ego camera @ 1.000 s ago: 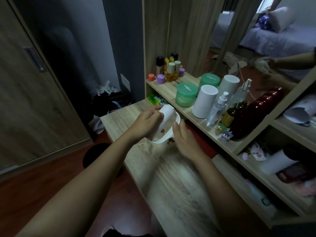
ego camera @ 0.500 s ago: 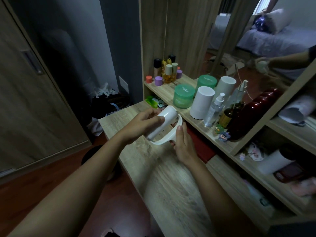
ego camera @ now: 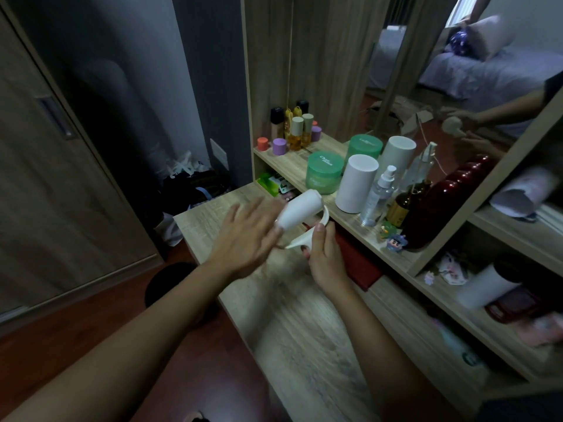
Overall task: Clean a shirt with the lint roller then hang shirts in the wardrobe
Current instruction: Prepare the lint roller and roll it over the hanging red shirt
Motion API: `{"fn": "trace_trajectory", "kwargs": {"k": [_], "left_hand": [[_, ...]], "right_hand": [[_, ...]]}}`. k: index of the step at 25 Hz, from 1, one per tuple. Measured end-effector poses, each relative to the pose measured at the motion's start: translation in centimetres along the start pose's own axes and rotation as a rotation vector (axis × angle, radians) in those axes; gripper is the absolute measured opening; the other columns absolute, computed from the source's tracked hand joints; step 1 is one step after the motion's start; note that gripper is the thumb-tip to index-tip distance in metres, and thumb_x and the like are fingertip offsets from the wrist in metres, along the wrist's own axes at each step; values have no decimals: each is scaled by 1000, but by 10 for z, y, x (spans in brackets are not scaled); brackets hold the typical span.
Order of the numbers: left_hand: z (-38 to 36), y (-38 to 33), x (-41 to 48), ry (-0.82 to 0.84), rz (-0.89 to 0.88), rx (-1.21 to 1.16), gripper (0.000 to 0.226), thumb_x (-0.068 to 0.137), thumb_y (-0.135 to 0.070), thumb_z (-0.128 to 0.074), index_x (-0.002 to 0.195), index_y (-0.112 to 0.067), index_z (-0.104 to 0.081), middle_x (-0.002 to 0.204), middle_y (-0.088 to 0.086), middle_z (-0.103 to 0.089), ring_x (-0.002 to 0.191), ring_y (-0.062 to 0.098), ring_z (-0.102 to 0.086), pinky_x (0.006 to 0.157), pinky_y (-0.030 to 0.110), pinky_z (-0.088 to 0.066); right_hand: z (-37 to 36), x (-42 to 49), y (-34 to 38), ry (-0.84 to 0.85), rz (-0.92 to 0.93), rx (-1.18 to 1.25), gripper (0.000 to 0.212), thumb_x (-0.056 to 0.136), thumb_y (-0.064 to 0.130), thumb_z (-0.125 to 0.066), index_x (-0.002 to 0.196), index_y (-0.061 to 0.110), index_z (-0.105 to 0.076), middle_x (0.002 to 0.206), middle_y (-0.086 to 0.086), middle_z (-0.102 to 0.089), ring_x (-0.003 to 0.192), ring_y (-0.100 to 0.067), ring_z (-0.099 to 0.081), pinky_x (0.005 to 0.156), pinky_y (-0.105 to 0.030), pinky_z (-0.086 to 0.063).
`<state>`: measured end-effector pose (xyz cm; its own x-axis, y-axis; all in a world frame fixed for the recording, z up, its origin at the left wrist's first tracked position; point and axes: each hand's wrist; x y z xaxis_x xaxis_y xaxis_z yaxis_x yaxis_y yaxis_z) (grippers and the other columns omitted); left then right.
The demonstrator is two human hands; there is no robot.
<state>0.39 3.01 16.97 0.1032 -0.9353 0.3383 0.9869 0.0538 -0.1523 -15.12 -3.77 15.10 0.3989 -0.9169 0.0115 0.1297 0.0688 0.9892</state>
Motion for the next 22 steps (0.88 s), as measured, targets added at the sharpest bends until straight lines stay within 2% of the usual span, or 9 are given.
{"fn": "trace_trajectory", "kwargs": {"k": [2, 3, 6, 8, 11, 13, 18, 20, 22], "left_hand": [[7, 7, 10, -36, 172, -168, 72, 88, -54, -4, 145, -19, -29, 151, 5, -35, 143, 22, -22, 114, 44, -21], [12, 3, 10, -70, 138, -172, 70, 90, -53, -8, 145, -17, -31, 151, 6, -36, 143, 23, -24, 112, 42, -23], [10, -7, 2, -33, -307, 22, 59, 96, -47, -15, 140, -16, -40, 147, 5, -42, 138, 23, -34, 105, 39, -28], [5, 2, 1, 25, -422, 131, 60, 97, -49, -12, 139, -16, -41, 146, 4, -44, 136, 24, -37, 104, 40, -30], [8, 26, 12, 9, -64, -27, 86, 88, -65, 6, 141, -13, -38, 147, 8, -42, 140, 25, -31, 109, 40, -28], [14, 37, 15, -45, 83, -142, 91, 84, -68, 7, 143, -13, -35, 149, 8, -39, 142, 23, -24, 114, 39, -23], [19, 30, -3, -18, -382, 89, 57, 99, -44, -19, 134, -11, -50, 141, 9, -50, 133, 28, -42, 103, 40, -33], [18, 53, -7, -5, -288, 81, 59, 99, -44, -18, 133, -9, -51, 138, 11, -53, 130, 30, -45, 103, 40, -35], [27, 91, -13, -24, -26, -31, 73, 97, -52, -8, 133, -4, -50, 136, 15, -54, 132, 32, -43, 108, 40, -34]], "right_hand": [[0, -2, -1, 0, -13, 4, 38, 100, 27, -27, 126, 2, -39, 97, -8, -50, 69, -6, -51, 51, -7, -42], [-1, -2, -1, -3, -14, 5, 39, 101, 27, -27, 126, 0, -39, 99, -10, -50, 69, -4, -50, 50, -5, -40], [-1, -2, 0, -4, -8, 25, 37, 101, 26, -27, 127, 5, -39, 111, -12, -55, 79, -3, -55, 57, -4, -43], [-2, -1, -1, -2, -10, 55, 37, 100, 30, -27, 127, 9, -40, 115, -11, -55, 87, -11, -58, 62, -10, -47], [-2, 0, -5, -26, -22, 44, 42, 99, 34, -27, 133, 11, -37, 109, -8, -51, 90, -18, -55, 69, -26, -50], [-4, 1, -6, -23, -33, 57, 44, 99, 34, -27, 137, 12, -33, 110, -6, -48, 93, -18, -53, 73, -26, -50], [-29, 3, 6, 36, -16, 75, 39, 100, 28, -25, 131, 7, -37, 119, -11, -51, 92, -13, -55, 59, -4, -45], [-46, 7, 11, 51, -3, 35, 39, 100, 29, -25, 132, 8, -36, 114, -7, -51, 93, -15, -54, 60, -7, -44], [-73, 14, 15, 95, 15, -6, 32, 100, 30, -25, 120, 11, -41, 105, -7, -51, 88, -17, -54, 57, -10, -43]]}}
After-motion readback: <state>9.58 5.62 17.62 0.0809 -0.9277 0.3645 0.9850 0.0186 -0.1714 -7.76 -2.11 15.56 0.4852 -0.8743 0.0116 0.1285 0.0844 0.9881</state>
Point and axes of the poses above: each hand's wrist, its own x-axis towards the middle knuckle, its own z-axis out of the back of the hand, y = z × x
